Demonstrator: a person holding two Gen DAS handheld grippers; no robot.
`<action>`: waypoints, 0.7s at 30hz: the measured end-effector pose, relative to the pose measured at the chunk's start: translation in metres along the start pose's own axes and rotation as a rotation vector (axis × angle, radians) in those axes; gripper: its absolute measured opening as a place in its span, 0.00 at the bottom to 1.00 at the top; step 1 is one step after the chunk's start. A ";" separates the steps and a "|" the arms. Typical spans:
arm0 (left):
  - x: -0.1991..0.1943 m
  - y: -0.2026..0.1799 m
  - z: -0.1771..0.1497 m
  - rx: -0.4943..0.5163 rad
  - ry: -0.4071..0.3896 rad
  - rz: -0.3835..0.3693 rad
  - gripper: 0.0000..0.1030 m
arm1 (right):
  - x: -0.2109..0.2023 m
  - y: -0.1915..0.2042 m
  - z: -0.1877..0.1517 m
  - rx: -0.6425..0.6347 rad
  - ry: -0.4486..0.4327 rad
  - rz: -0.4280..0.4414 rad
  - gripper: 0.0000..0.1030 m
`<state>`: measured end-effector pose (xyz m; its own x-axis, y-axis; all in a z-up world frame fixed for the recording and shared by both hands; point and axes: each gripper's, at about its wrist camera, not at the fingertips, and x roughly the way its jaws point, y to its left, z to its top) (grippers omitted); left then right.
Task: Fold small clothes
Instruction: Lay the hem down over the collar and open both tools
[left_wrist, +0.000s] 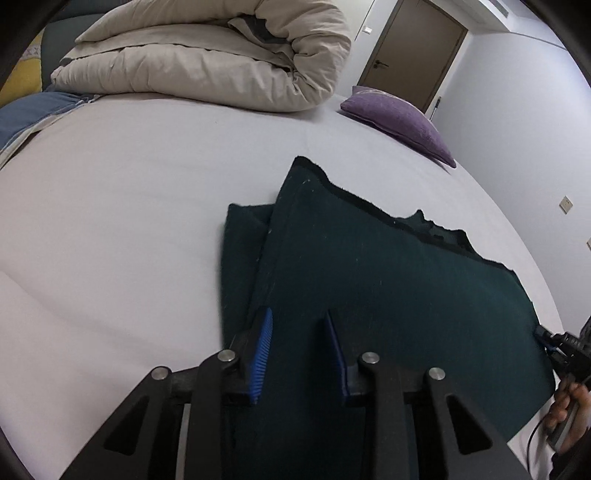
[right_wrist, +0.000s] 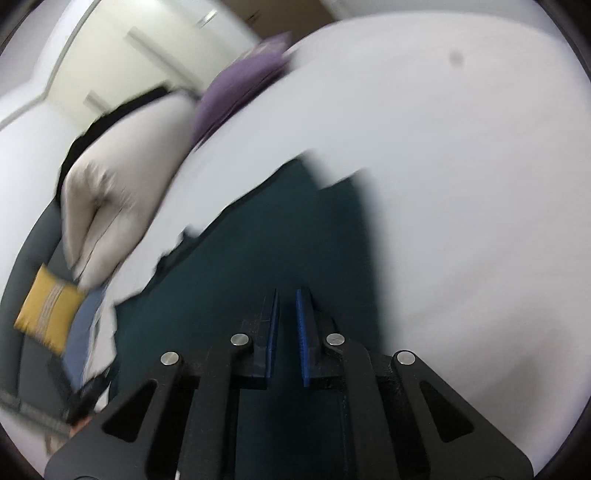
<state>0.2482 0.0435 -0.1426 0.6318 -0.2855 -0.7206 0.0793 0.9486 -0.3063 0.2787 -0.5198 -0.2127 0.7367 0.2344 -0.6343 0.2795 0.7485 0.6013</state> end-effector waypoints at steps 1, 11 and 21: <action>-0.003 0.000 -0.002 -0.003 -0.003 0.002 0.32 | -0.007 -0.009 0.000 0.038 -0.021 -0.005 0.08; -0.035 -0.029 -0.025 0.058 -0.039 0.075 0.57 | -0.023 0.059 -0.057 -0.034 0.123 0.254 0.33; -0.039 -0.007 -0.043 0.045 0.005 0.053 0.48 | -0.005 0.017 -0.098 0.068 0.161 0.209 0.29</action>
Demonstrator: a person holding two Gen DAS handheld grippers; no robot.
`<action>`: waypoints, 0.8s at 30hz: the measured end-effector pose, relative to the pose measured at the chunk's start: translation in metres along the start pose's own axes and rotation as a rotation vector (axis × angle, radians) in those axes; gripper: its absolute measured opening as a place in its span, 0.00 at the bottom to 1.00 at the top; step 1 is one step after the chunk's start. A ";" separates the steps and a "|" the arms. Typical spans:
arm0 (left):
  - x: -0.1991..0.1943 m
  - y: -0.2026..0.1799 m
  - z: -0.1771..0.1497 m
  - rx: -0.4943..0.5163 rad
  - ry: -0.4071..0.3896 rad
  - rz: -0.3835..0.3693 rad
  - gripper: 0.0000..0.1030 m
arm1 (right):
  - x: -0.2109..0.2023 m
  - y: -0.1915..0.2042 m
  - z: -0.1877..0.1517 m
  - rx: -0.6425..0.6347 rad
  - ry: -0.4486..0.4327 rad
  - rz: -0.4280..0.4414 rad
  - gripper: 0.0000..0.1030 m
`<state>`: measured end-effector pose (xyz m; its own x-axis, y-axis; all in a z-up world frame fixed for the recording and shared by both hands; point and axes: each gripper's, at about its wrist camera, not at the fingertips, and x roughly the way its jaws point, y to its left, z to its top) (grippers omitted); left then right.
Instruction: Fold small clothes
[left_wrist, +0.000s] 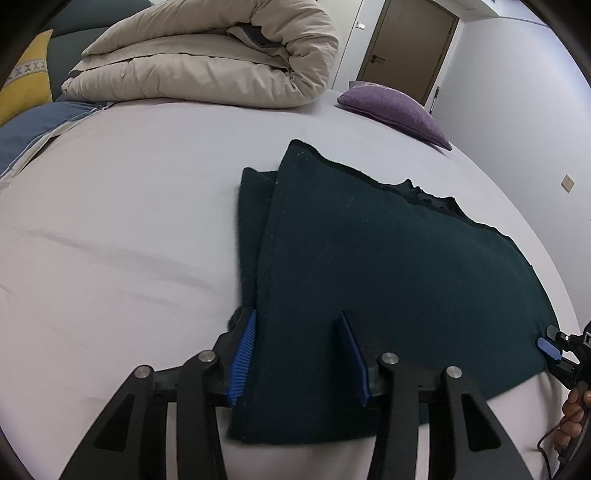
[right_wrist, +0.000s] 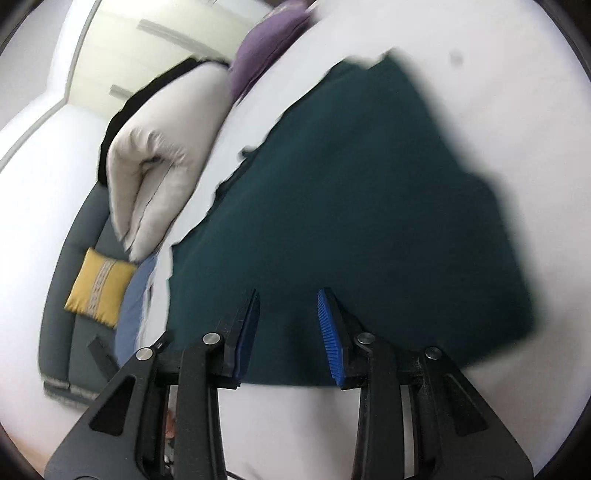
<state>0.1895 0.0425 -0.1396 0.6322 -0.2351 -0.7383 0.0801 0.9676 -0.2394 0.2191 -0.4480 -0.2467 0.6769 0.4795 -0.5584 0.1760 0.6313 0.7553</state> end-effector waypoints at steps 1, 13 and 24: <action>-0.001 0.002 -0.003 -0.007 0.002 0.008 0.48 | -0.007 -0.008 -0.001 0.016 -0.021 -0.009 0.29; -0.035 0.025 -0.022 -0.069 -0.019 0.014 0.53 | -0.151 -0.037 0.005 0.058 -0.297 -0.197 0.57; -0.035 -0.048 0.003 0.052 -0.056 -0.055 0.62 | -0.138 -0.042 0.021 0.136 -0.253 -0.137 0.64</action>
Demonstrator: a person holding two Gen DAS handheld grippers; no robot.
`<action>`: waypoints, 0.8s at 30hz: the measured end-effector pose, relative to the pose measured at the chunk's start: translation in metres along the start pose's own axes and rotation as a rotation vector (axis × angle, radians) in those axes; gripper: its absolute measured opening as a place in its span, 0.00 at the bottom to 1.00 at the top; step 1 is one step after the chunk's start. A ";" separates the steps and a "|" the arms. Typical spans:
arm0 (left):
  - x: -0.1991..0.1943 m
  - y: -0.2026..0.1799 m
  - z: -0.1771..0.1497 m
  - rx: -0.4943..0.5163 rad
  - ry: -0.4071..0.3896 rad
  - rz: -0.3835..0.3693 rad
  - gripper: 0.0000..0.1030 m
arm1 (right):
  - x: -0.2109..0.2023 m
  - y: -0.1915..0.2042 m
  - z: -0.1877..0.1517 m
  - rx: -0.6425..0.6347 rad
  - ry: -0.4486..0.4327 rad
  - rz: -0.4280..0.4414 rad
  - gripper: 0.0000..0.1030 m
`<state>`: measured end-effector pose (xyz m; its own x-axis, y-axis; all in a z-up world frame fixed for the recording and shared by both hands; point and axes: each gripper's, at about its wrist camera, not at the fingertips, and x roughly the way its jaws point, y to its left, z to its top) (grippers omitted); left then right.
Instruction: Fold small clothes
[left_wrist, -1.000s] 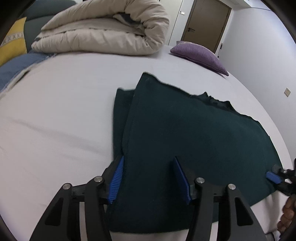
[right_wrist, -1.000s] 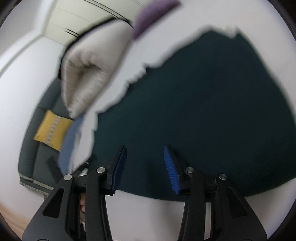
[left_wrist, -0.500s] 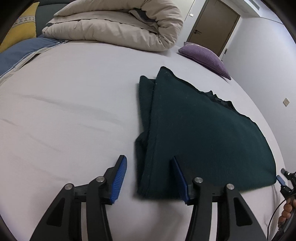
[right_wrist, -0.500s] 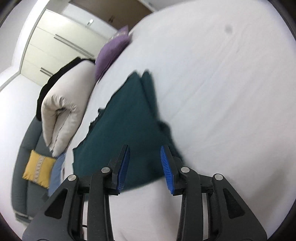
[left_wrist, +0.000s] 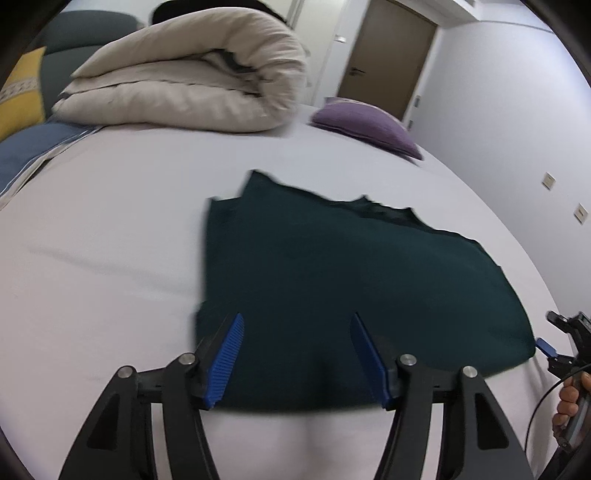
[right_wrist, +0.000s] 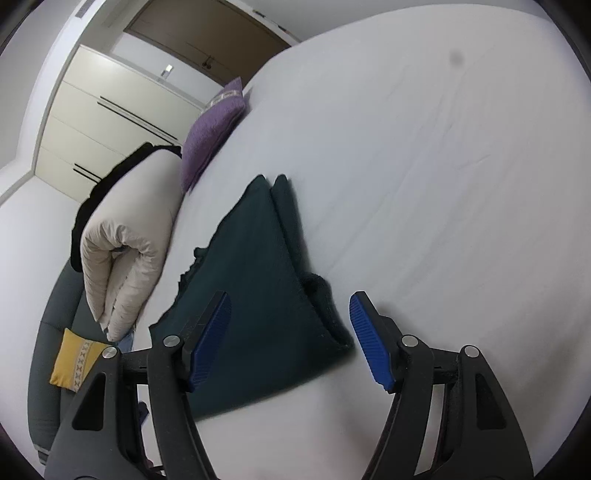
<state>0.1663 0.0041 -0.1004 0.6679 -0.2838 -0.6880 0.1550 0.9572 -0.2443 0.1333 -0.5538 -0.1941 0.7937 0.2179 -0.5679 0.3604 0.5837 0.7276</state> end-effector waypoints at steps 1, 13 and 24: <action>0.004 -0.009 0.004 0.009 0.003 -0.010 0.62 | 0.009 0.004 0.001 -0.006 0.004 0.000 0.64; 0.089 -0.075 0.030 0.098 0.095 0.008 0.62 | 0.089 0.011 0.039 0.064 0.120 0.054 0.64; 0.106 -0.071 0.021 0.108 0.112 0.045 0.66 | 0.133 0.023 0.050 0.053 0.231 0.138 0.45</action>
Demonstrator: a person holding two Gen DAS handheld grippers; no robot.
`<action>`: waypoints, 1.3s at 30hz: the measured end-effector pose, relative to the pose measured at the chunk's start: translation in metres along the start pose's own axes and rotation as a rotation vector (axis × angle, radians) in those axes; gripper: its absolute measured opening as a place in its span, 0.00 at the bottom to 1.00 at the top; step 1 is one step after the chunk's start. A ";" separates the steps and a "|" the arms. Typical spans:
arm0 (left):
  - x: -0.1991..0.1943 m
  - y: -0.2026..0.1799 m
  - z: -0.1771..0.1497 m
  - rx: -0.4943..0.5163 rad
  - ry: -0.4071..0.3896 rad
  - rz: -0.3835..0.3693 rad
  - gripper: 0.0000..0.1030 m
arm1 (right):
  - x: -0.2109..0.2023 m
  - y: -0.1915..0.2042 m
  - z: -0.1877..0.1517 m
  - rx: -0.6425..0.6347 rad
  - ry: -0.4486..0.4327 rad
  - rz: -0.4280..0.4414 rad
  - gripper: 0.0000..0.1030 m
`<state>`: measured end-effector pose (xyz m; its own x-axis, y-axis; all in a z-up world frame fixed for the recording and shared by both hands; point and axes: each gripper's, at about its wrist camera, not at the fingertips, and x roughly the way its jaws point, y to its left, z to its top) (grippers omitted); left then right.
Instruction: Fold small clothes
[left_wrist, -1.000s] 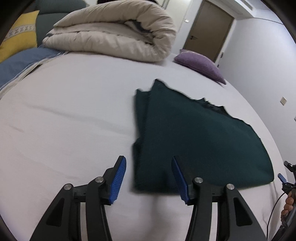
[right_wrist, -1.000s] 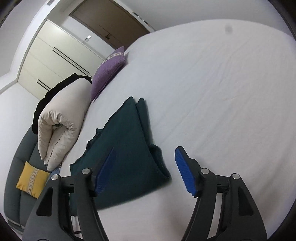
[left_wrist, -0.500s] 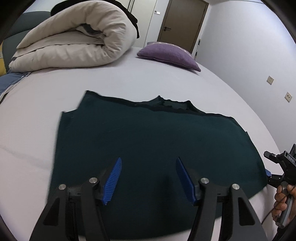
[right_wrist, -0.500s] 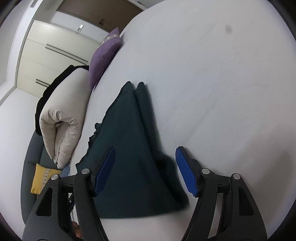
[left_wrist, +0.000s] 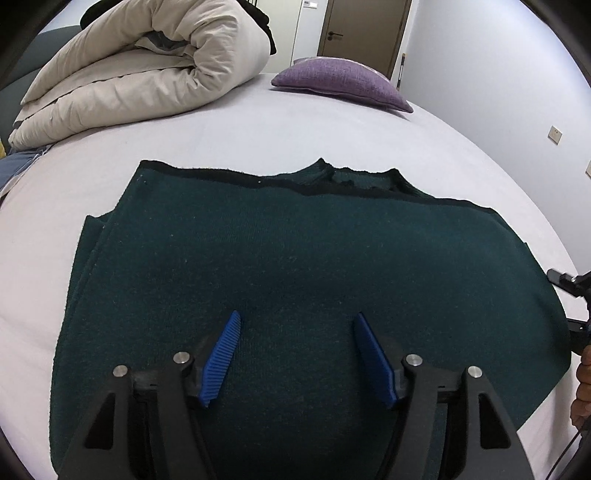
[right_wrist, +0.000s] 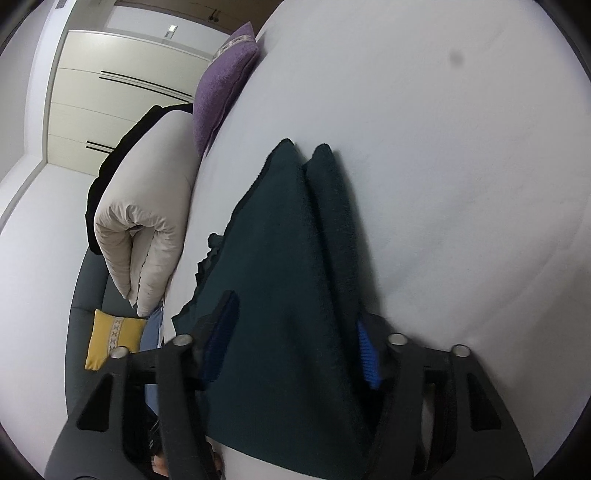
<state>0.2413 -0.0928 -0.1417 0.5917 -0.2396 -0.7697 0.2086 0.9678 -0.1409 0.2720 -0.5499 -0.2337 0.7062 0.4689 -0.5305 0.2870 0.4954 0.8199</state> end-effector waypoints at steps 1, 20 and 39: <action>0.000 0.000 0.000 0.001 0.000 0.002 0.66 | 0.002 -0.001 0.000 0.002 0.001 -0.002 0.43; 0.001 0.000 -0.001 0.017 -0.005 0.014 0.67 | 0.029 0.006 0.002 0.009 0.021 -0.039 0.27; 0.000 0.003 0.000 0.023 -0.008 0.013 0.68 | 0.041 -0.004 0.001 0.039 0.036 -0.026 0.15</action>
<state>0.2419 -0.0899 -0.1425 0.6010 -0.2278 -0.7661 0.2187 0.9688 -0.1165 0.3008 -0.5331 -0.2582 0.6743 0.4829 -0.5587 0.3305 0.4792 0.8131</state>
